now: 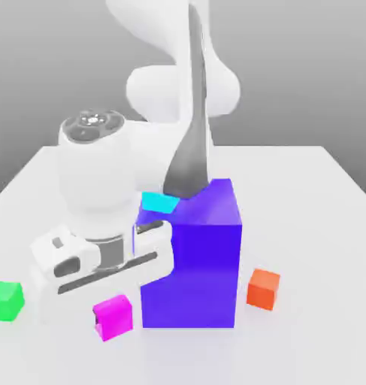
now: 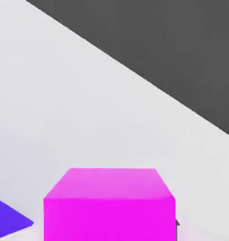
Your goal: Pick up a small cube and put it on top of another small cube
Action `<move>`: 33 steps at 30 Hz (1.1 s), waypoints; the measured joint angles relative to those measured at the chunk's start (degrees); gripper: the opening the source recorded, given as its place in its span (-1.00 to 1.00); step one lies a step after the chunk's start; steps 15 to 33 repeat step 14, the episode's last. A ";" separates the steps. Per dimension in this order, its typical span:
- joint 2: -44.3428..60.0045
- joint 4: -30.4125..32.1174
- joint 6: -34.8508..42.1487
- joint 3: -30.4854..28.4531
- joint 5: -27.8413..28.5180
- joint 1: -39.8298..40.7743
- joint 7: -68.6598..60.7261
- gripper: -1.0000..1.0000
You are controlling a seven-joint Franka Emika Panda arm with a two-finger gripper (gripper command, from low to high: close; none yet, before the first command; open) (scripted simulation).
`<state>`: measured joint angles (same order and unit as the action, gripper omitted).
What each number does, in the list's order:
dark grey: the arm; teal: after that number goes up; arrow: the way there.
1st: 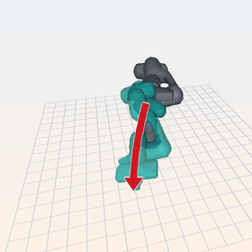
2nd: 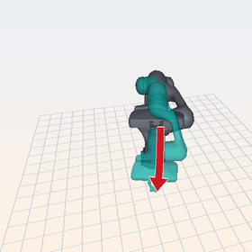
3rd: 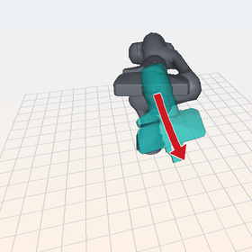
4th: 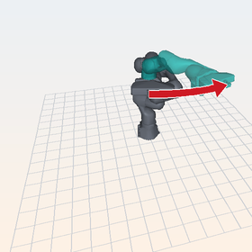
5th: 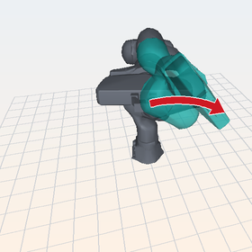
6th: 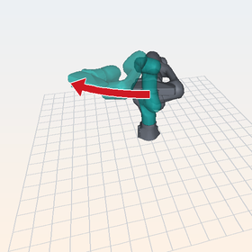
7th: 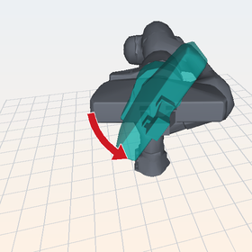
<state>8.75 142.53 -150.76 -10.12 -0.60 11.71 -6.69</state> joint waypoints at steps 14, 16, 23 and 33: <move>7.54 -0.76 -6.30 -5.70 -10.75 15.39 -18.16 1.00; 7.54 -0.76 -6.30 -5.70 -10.75 15.39 -18.16 1.00; 7.54 -0.76 -6.30 -5.70 -10.75 15.39 -18.16 1.00; 7.54 -0.76 -6.30 -5.70 -10.75 15.39 -18.16 1.00</move>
